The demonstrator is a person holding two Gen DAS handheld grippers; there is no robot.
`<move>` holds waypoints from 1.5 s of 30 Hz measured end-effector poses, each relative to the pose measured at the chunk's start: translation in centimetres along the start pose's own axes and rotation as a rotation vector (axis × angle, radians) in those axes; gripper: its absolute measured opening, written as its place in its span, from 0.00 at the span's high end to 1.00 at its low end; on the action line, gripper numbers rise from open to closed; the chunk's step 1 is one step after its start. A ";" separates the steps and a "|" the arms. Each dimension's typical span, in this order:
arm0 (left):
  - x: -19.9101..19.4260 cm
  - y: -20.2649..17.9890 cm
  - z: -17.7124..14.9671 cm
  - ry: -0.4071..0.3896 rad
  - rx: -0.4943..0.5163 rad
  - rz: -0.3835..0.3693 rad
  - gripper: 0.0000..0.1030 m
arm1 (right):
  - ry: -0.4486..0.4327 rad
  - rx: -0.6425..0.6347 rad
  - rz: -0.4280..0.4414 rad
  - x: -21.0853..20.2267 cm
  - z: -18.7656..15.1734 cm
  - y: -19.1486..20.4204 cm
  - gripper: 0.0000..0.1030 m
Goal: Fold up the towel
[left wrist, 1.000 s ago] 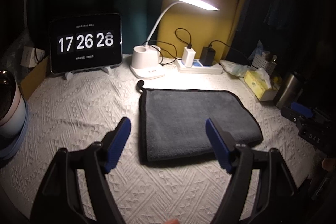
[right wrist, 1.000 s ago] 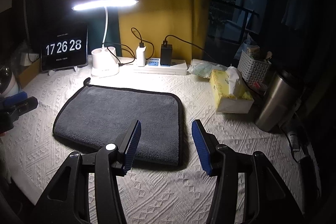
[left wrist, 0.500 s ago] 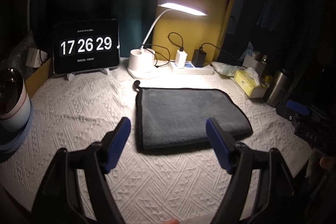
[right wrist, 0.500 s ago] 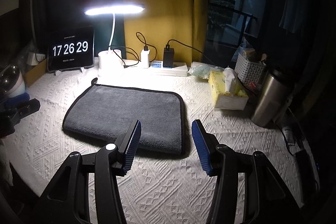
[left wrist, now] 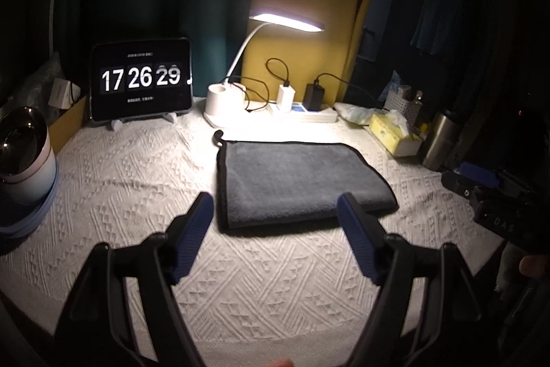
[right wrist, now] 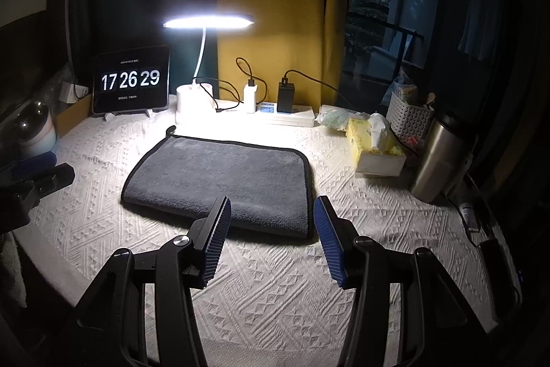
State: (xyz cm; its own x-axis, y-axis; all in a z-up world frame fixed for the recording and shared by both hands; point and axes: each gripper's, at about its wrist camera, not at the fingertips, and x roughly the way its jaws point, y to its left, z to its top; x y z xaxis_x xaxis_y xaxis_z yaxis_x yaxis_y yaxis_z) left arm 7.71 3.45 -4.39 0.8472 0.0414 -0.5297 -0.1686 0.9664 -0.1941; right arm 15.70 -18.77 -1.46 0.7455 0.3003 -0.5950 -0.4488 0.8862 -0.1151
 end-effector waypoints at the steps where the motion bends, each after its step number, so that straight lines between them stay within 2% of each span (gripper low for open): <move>1: -0.1 -0.1 -0.1 -0.002 0.000 -0.002 0.27 | -0.002 0.000 0.000 -0.2 -0.1 0.0 0.48; 14: -3.2 -1.6 -1.5 -0.047 0.013 -0.064 0.27 | -0.031 0.005 0.000 -3.1 -1.9 0.3 0.48; 22: -5.4 -2.5 -2.2 -0.089 0.059 -0.076 0.27 | -0.057 0.014 -0.005 -5.2 -3.0 0.7 0.48; 28: -7.7 -2.9 -3.0 -0.152 0.076 -0.070 0.27 | -0.076 0.008 -0.005 -6.9 -3.7 1.1 0.48; 34: -9.0 -2.4 -3.9 -0.156 0.068 -0.067 0.26 | -0.119 0.010 -0.012 -9.2 -4.6 1.8 0.48; 35: -9.2 -2.3 -4.0 -0.159 0.068 -0.067 0.27 | -0.127 0.013 -0.016 -9.5 -4.7 1.8 0.48; 37: -9.9 -2.2 -4.3 -0.180 0.065 -0.059 0.27 | -0.141 0.019 -0.022 -10.1 -5.0 1.8 0.39; 40: -10.8 -2.1 -4.3 -0.222 0.063 -0.034 0.26 | -0.164 0.025 -0.032 -10.9 -5.2 1.8 0.35; 41: -10.9 -2.1 -4.2 -0.229 0.063 -0.035 0.26 | -0.170 0.025 -0.035 -11.1 -5.2 1.8 0.35; 44: -11.0 -2.3 -4.1 -0.234 0.070 -0.025 0.07 | -0.175 0.031 -0.035 -11.2 -5.2 1.7 0.35; 45: -11.1 -2.3 -4.1 -0.235 0.070 -0.027 0.07 | -0.175 0.031 -0.033 -11.2 -5.2 1.8 0.35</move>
State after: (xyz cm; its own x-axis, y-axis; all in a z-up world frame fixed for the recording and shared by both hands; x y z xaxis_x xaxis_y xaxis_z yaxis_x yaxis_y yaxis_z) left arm -3.39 -0.27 -1.43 0.9461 0.0652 -0.3173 -0.1159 0.9828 -0.1437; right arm 4.02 -22.39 0.89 0.8354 0.3252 -0.4431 -0.4092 0.9062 -0.1064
